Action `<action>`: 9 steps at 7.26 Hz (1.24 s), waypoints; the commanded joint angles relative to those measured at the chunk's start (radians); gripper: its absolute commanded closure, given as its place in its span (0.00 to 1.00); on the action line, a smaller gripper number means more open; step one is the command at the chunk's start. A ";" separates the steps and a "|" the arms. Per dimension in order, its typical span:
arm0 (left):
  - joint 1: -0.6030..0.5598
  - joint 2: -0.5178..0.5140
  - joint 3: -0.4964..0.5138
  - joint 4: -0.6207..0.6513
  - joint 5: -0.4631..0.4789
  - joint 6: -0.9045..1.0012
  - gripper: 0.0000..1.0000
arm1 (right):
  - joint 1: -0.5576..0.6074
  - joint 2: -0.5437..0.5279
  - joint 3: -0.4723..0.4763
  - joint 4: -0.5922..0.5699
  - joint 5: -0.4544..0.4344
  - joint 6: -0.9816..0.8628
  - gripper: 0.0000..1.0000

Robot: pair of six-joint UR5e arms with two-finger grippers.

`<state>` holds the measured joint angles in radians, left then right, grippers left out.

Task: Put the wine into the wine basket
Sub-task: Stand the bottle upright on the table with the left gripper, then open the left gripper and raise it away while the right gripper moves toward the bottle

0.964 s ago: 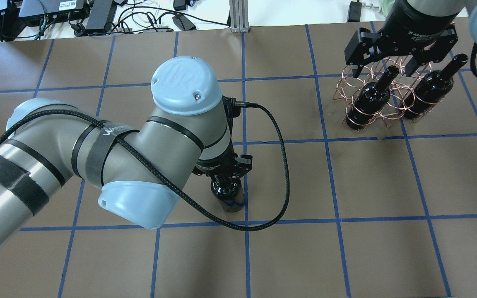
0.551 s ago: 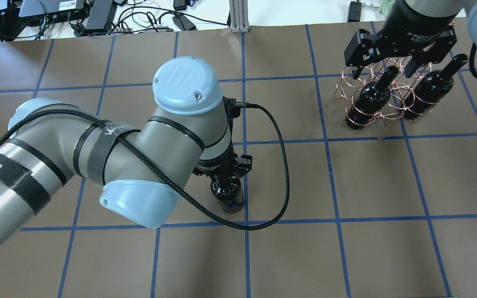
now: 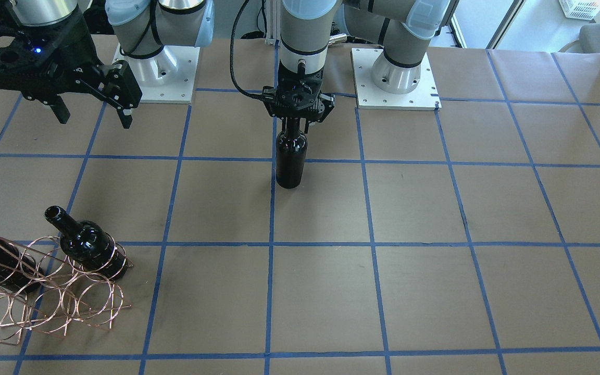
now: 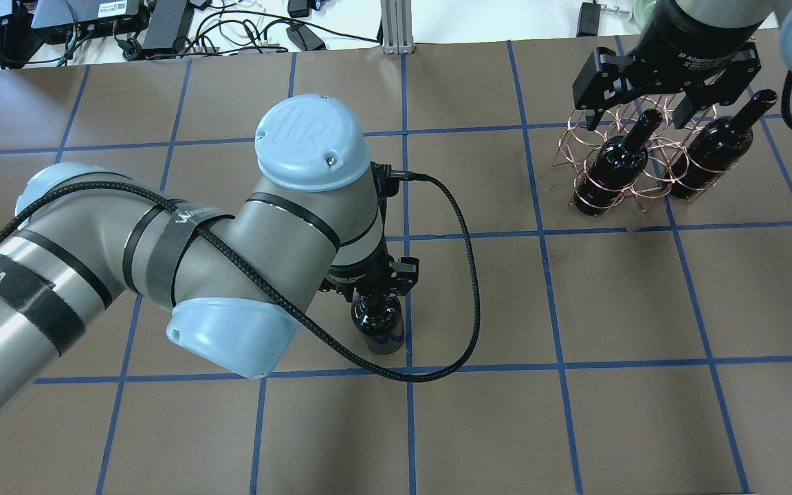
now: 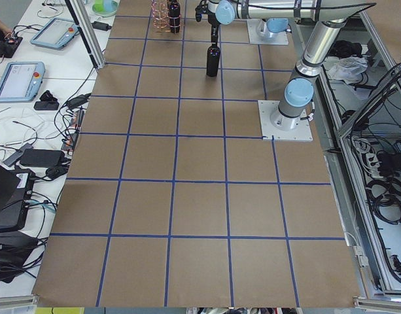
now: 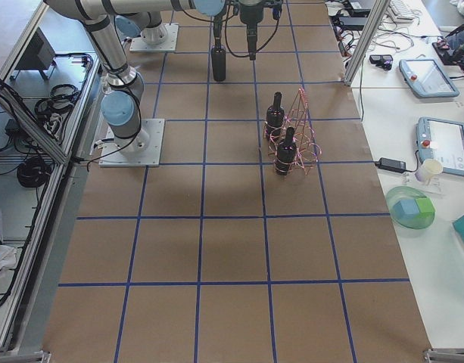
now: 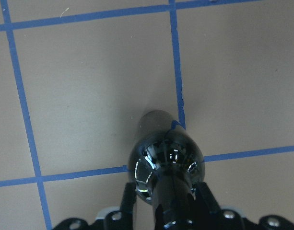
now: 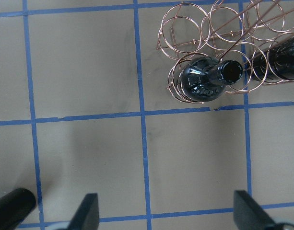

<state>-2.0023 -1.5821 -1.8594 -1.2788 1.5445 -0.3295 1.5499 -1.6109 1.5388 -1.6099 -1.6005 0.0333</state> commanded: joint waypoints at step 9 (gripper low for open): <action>0.470 0.056 0.376 -0.382 0.002 0.424 0.00 | 0.177 0.008 0.006 0.013 0.004 0.038 0.00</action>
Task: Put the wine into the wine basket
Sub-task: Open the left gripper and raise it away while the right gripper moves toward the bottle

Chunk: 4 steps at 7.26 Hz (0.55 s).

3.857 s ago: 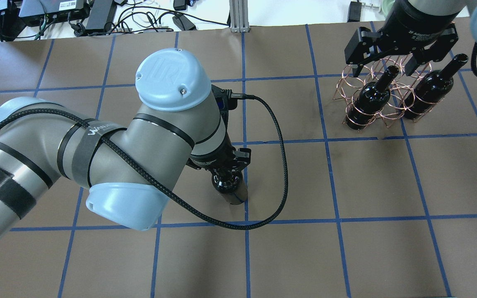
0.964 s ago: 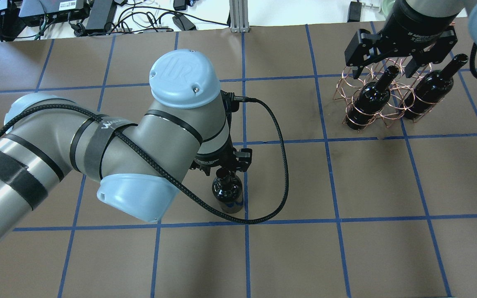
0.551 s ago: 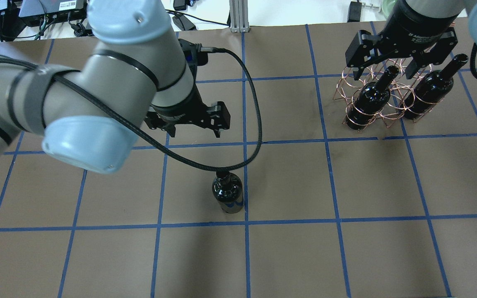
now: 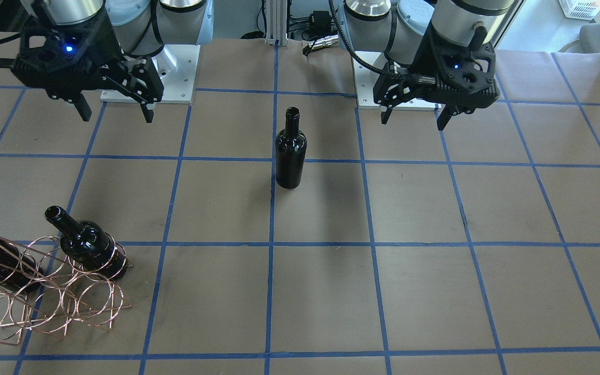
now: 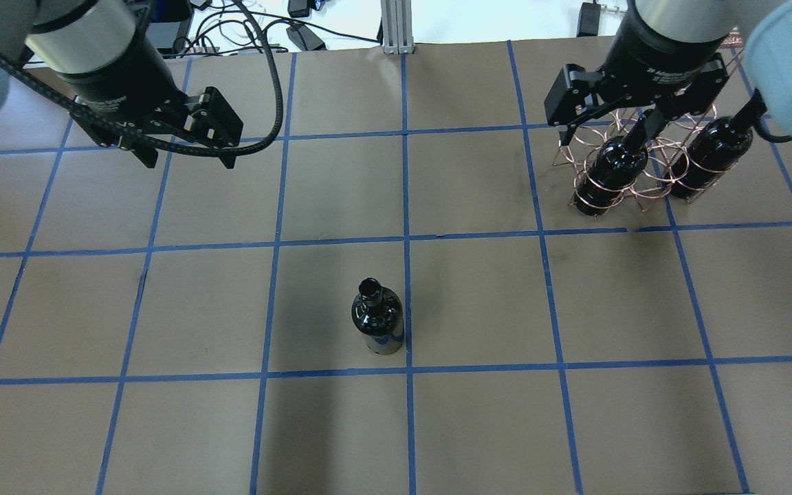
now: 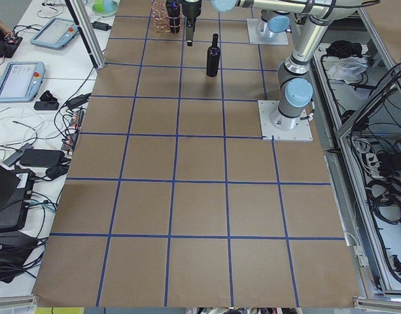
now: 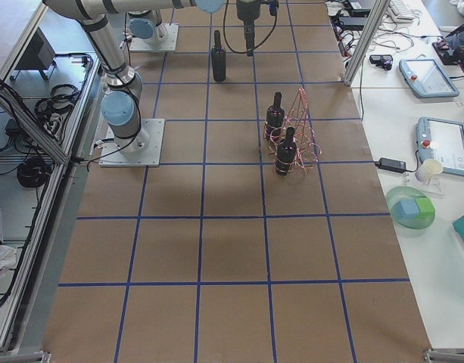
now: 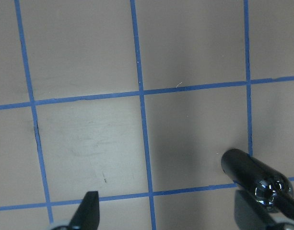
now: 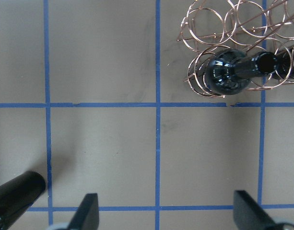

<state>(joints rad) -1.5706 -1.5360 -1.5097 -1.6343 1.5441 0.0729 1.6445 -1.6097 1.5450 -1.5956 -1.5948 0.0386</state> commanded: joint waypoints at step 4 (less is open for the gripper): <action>0.170 0.022 0.028 -0.055 -0.007 0.145 0.00 | 0.338 0.062 0.001 -0.015 -0.002 0.269 0.00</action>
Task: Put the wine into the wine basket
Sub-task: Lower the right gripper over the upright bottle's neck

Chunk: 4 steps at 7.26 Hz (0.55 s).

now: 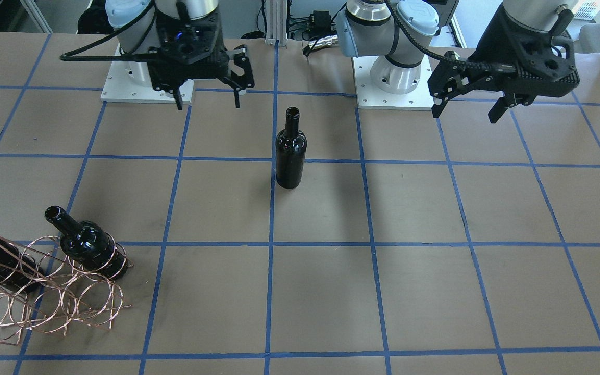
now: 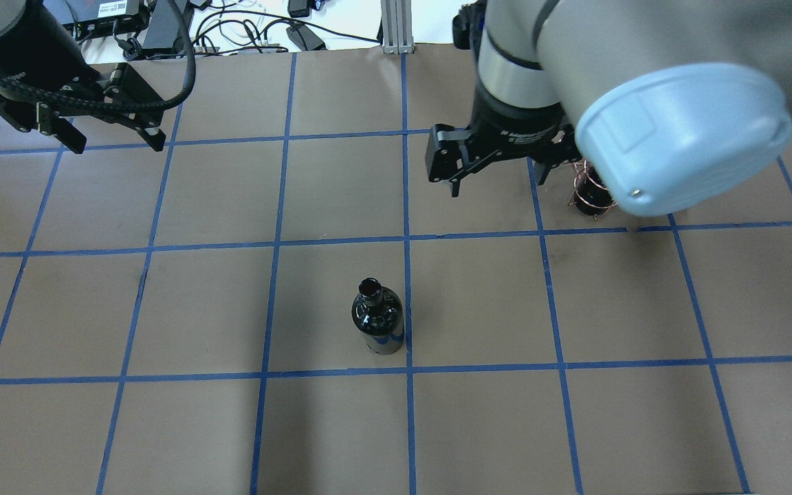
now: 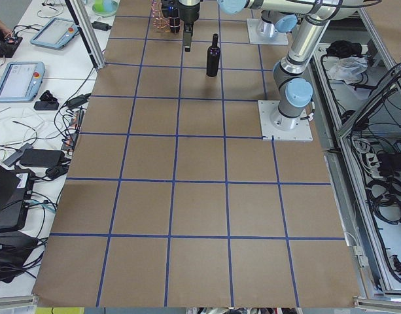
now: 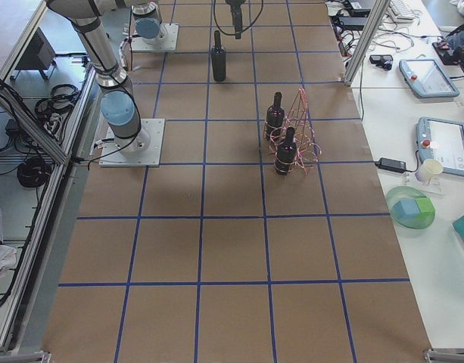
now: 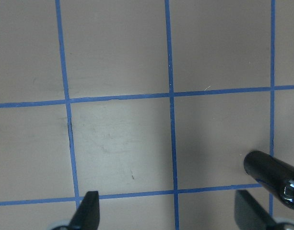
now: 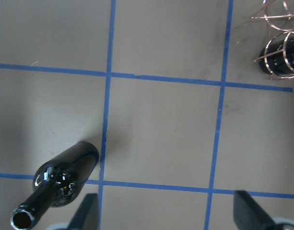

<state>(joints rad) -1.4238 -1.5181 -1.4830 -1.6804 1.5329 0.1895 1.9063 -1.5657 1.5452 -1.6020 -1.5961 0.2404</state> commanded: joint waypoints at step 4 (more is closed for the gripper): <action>0.040 0.021 -0.019 -0.064 0.004 0.033 0.00 | 0.232 0.105 0.001 -0.120 0.004 0.158 0.00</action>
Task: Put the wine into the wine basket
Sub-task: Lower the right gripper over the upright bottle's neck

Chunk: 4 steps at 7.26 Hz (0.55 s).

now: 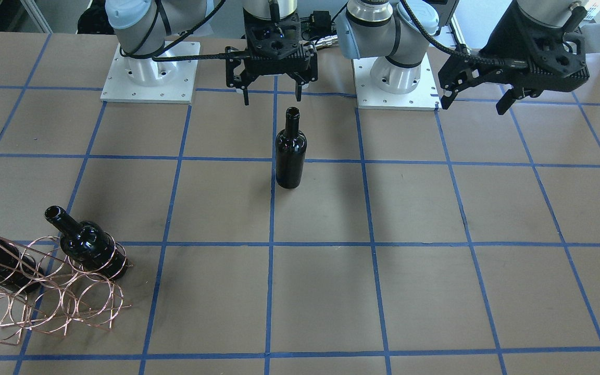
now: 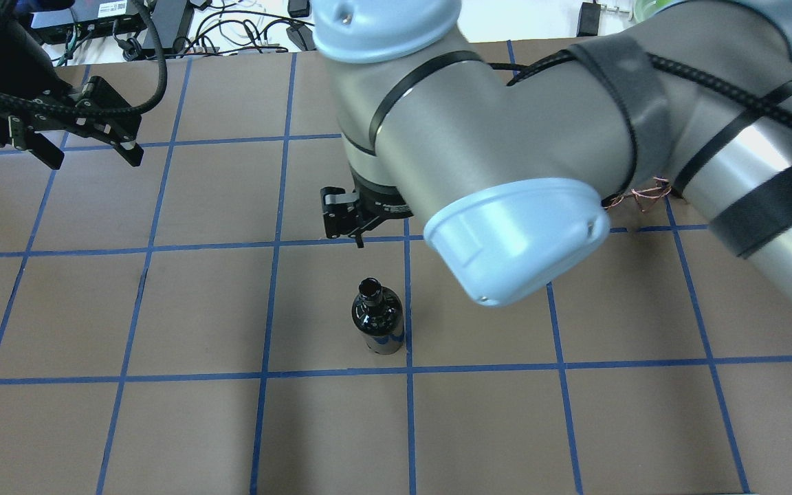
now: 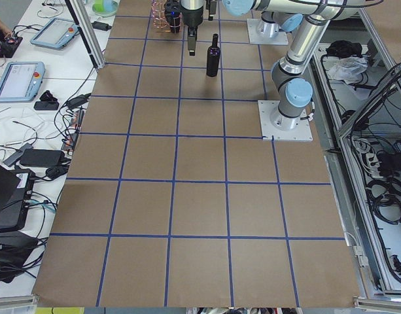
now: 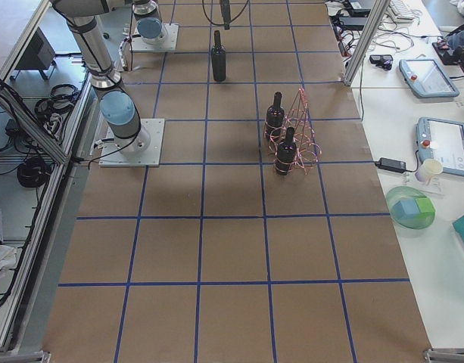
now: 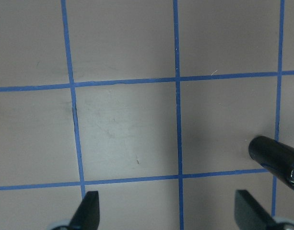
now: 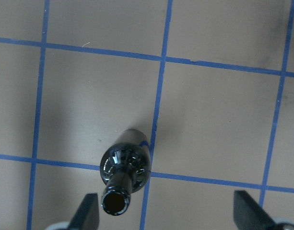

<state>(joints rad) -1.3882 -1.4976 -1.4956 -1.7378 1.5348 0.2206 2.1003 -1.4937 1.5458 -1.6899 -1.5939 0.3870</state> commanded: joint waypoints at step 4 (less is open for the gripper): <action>-0.014 -0.015 -0.011 0.003 0.013 0.029 0.00 | 0.073 0.069 0.005 -0.025 -0.006 0.075 0.07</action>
<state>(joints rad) -1.3888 -1.5005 -1.5039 -1.7387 1.5592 0.2456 2.1718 -1.4307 1.5484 -1.7189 -1.5964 0.4679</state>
